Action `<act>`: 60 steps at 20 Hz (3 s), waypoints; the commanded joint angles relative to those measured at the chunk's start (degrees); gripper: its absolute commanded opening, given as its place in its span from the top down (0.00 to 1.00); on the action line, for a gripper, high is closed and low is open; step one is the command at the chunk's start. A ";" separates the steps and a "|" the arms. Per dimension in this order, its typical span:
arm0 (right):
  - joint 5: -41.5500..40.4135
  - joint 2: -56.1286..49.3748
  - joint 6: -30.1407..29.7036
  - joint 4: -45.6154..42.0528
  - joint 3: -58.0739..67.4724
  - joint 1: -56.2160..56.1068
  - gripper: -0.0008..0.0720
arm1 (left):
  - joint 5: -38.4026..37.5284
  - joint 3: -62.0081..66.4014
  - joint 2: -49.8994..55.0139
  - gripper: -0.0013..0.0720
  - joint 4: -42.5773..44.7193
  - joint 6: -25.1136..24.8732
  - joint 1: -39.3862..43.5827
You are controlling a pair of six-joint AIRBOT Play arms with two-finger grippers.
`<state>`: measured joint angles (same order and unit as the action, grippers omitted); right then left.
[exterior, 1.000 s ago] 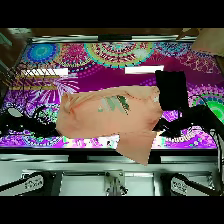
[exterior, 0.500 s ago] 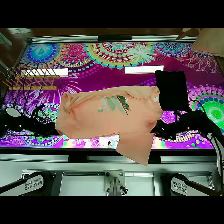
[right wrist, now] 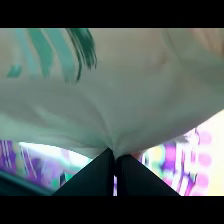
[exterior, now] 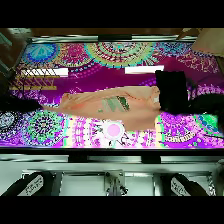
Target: Fold the shirts.
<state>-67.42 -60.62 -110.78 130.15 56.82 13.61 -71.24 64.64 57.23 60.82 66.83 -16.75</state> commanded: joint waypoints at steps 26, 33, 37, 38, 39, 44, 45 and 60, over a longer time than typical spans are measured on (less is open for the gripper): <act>-25.73 4.72 23.41 -14.97 41.00 -0.26 0.90 | -4.44 13.53 -22.45 0.94 17.64 6.75 -0.02; 16.17 -21.33 15.65 -7.65 23.71 -7.17 0.90 | 19.71 -2.78 3.28 0.94 12.31 9.77 0.11; 44.33 -30.49 5.33 -7.89 23.71 -14.80 0.90 | 33.99 2.71 17.42 0.94 5.73 10.40 4.00; 50.16 -31.93 2.71 -9.05 23.69 -16.28 0.90 | 37.77 3.50 19.85 0.93 5.73 10.40 5.44; 54.62 -33.18 0.85 -11.13 23.71 -17.42 0.90 | 41.05 3.89 21.75 0.93 5.73 10.40 6.69; 50.36 -37.44 0.74 -13.68 23.69 -18.12 0.90 | 43.52 3.91 28.20 0.93 5.55 11.08 10.21; 47.74 -37.75 0.74 -13.73 23.69 -18.12 0.90 | 41.42 3.91 28.83 0.93 5.57 11.06 10.29; 5.75 -33.53 6.73 -20.09 23.63 -12.35 0.90 | 12.33 3.98 30.18 0.93 6.64 11.04 5.97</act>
<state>-57.06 -93.78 -105.97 111.02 80.44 0.97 -56.01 68.62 86.28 67.96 77.73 -10.59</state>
